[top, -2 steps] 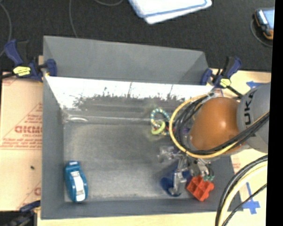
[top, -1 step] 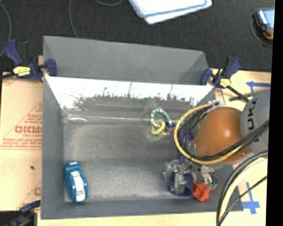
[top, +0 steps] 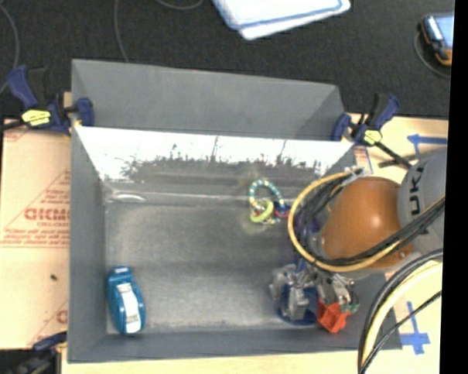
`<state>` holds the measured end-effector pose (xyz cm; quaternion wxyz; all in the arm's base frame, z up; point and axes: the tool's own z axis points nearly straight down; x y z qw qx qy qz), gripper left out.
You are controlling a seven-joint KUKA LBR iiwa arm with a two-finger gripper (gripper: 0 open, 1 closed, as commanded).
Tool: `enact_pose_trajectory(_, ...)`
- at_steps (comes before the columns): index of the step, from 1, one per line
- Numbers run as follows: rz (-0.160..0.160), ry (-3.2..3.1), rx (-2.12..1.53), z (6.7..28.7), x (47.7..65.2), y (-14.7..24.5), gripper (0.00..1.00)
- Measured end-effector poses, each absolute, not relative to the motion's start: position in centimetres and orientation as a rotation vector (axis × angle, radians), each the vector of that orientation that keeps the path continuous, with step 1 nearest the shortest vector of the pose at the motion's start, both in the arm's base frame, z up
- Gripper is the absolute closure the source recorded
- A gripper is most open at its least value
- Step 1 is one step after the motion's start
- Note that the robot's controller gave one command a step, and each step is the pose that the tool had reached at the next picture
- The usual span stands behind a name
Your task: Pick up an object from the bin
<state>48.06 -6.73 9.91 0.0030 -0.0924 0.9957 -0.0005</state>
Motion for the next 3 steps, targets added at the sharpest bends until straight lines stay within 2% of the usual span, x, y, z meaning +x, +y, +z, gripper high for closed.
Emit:
enact_pose_trajectory(1, -0.001, 3.124, -0.305, 19.8, 48.1, -5.4, 1.0)
enact_pose_trajectory(2, -0.003, 3.114, -0.34, 21.2, 48.8, -6.3, 1.0)
enact_pose_trajectory(3, 0.0, 3.121, -0.335, 29.8, 48.0, -5.5, 1.0)
